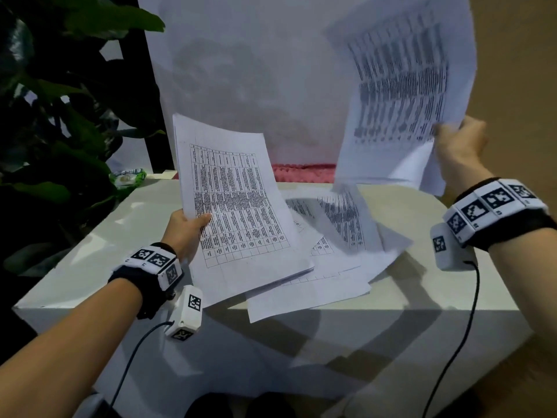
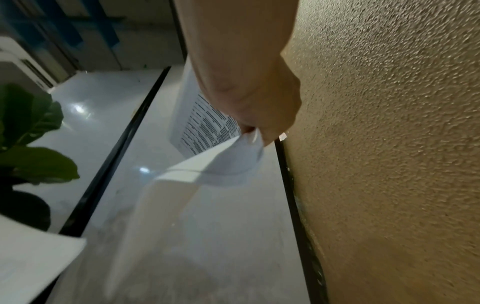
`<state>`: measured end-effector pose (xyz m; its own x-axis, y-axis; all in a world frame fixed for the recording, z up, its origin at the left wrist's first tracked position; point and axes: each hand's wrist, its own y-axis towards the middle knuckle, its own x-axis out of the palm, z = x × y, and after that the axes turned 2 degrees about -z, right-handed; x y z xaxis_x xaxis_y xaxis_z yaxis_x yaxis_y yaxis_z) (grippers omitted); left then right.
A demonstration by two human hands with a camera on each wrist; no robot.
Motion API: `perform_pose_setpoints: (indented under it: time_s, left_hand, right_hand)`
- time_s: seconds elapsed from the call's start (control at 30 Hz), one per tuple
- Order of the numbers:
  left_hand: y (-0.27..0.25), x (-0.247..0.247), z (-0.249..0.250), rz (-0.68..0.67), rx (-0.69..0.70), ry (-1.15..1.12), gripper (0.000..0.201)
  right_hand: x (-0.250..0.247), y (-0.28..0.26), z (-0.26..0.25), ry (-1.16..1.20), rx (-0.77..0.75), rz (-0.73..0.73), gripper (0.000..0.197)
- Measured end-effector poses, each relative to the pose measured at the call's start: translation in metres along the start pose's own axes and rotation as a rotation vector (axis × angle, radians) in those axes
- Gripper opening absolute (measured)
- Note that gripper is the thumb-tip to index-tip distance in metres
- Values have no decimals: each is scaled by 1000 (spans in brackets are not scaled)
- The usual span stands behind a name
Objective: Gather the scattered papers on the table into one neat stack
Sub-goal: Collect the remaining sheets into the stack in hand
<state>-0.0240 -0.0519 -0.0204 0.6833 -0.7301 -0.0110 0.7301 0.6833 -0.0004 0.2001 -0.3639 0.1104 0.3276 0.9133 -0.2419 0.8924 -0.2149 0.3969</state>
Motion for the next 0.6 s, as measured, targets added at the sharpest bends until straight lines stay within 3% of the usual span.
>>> perform_pose_setpoints:
  time_s: [0.13,0.17,0.27,0.4,0.5,0.53,0.6]
  left_hand:
    - [-4,13,5,-7,-4,-36,35]
    - [-4,16,6,-24,-9,-49,35]
    - [-4,25,12,-56,-17,-79,34]
    - [-4,35,21,-70,-14,-143,36]
    - [-3,33,30,-46,-47,-241,57]
    - [-2,33,32,-69,-36,-279,59]
    - [-4,34,37,-65,48,-200,44]
  right_hand:
    - [5,-17,-21,191,-13,-258,17]
    - [12,-25,-20,201,13,-335,6]
    - [42,-51,-2,207,154,-566,6]
    - [78,-90,19,118,265,-796,35]
    - [91,-107,24,142,260,-892,12]
    - [92,-110,22,152,238,-892,15]
    - [92,-114,19,173,176,-863,27]
